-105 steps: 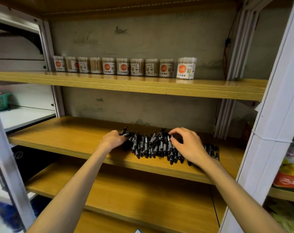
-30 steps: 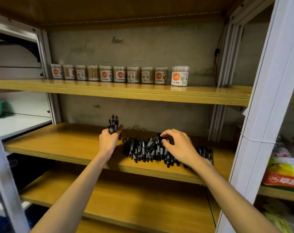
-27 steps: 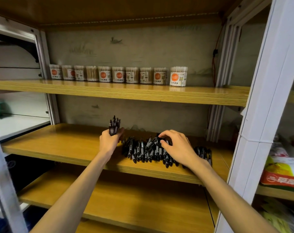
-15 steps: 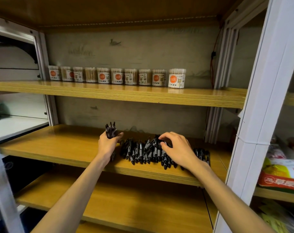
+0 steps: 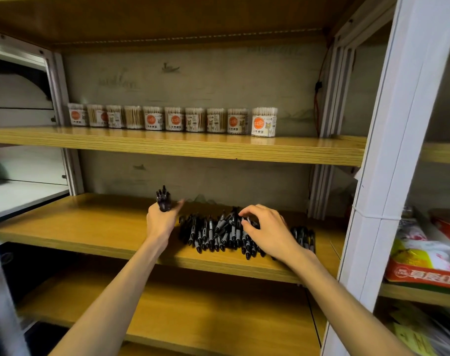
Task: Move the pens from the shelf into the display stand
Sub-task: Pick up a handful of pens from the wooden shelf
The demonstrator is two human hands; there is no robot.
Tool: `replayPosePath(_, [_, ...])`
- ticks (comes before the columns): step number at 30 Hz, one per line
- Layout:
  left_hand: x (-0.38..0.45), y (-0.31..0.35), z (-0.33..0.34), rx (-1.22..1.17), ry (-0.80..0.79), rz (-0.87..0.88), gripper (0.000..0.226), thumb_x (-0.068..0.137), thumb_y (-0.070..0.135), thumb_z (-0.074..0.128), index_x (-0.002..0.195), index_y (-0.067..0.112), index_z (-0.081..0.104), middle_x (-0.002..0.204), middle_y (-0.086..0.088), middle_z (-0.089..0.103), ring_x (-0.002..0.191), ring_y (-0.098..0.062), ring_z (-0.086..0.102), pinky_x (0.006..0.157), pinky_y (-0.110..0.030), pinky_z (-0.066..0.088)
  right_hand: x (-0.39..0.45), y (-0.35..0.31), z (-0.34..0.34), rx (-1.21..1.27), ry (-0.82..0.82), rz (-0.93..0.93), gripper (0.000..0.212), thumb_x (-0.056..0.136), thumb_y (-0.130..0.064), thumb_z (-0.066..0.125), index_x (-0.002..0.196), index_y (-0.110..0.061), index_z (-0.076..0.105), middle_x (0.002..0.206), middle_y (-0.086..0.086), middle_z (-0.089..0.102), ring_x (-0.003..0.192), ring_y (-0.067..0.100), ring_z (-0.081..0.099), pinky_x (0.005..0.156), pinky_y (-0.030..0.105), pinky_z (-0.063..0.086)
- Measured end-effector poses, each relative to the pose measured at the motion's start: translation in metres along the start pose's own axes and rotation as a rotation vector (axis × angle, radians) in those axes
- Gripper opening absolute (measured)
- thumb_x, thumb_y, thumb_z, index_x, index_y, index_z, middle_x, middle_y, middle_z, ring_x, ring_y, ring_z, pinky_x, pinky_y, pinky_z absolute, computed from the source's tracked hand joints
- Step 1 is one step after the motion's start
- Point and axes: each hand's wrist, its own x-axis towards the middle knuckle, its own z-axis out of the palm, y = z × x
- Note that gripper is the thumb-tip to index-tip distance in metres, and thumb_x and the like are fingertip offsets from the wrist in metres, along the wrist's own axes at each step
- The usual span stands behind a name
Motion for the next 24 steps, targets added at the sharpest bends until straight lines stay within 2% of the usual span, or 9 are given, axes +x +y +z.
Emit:
replayPosePath(4, [0.004,0.000,-0.003,0.057,-0.040,-0.003,0.016,0.086,0.037,0.079,0.084,0.023,0.070,0.077,0.007,0.073,0.080,-0.010,0.066,0.065,-0.026,0.042,-0.003,0.000,-0.002,-0.009,-0.003,0.001,0.024,0.101,-0.031,0.059,0.124,-0.030,0.064,0.121,-0.012,0.062,0.114,0.007,0.054,0.089,0.025,0.035])
replayPosePath(10, [0.000,-0.002,-0.003,0.116,-0.087,-0.011,0.025,0.083,0.035,0.081,0.078,0.013,0.070,0.072,-0.001,0.072,0.072,-0.018,0.070,0.065,-0.032,0.049,-0.007,-0.004,-0.003,-0.016,-0.010,-0.009,0.023,0.101,-0.032,0.059,0.123,-0.032,0.063,0.119,-0.013,0.063,0.108,0.008,0.057,0.090,0.029,0.043])
replayPosePath(14, [0.001,-0.003,-0.008,0.107,-0.118,-0.084,0.024,0.083,0.041,0.080,0.085,0.017,0.075,0.085,-0.004,0.075,0.084,-0.022,0.069,0.081,-0.039,0.054,-0.010,-0.009,-0.004,-0.018,-0.014,-0.009,0.024,0.100,-0.032,0.059,0.124,-0.032,0.063,0.121,-0.014,0.063,0.111,0.009,0.058,0.094,0.031,0.044])
replayPosePath(15, [0.000,-0.004,-0.010,0.112,-0.116,-0.092,0.023,0.083,0.040,0.080,0.086,0.018,0.075,0.086,-0.004,0.074,0.085,-0.021,0.068,0.081,-0.039,0.053,-0.011,-0.010,-0.004,-0.019,-0.012,-0.013,0.024,0.100,-0.032,0.059,0.124,-0.032,0.064,0.122,-0.013,0.063,0.113,0.008,0.057,0.095,0.031,0.044])
replayPosePath(17, [-0.003,-0.003,-0.014,0.124,-0.084,-0.082,0.019,0.085,0.036,0.079,0.082,0.018,0.073,0.081,-0.003,0.072,0.081,-0.021,0.067,0.072,-0.035,0.049,-0.013,-0.014,-0.006,-0.026,-0.010,-0.017,0.024,0.100,-0.032,0.058,0.124,-0.031,0.064,0.121,-0.013,0.064,0.113,0.008,0.057,0.097,0.033,0.046])
replayPosePath(21, [-0.016,0.008,-0.021,0.155,-0.042,-0.031,0.025,0.092,0.027,0.071,0.073,0.011,0.067,0.062,-0.007,0.068,0.058,-0.017,0.065,0.060,-0.029,0.043,-0.018,-0.021,-0.010,-0.013,0.002,-0.025,0.024,0.101,-0.032,0.058,0.123,-0.030,0.065,0.119,-0.013,0.064,0.112,0.009,0.059,0.097,0.034,0.048])
replayPosePath(24, [-0.033,0.024,-0.026,0.254,-0.074,0.034,0.035,0.090,0.025,0.069,0.062,0.012,0.053,0.051,-0.004,0.056,0.050,-0.019,0.048,0.053,-0.030,0.037,-0.022,-0.026,-0.013,0.018,0.008,-0.047,0.023,0.101,-0.031,0.059,0.122,-0.029,0.065,0.119,-0.012,0.065,0.112,0.008,0.058,0.095,0.031,0.047])
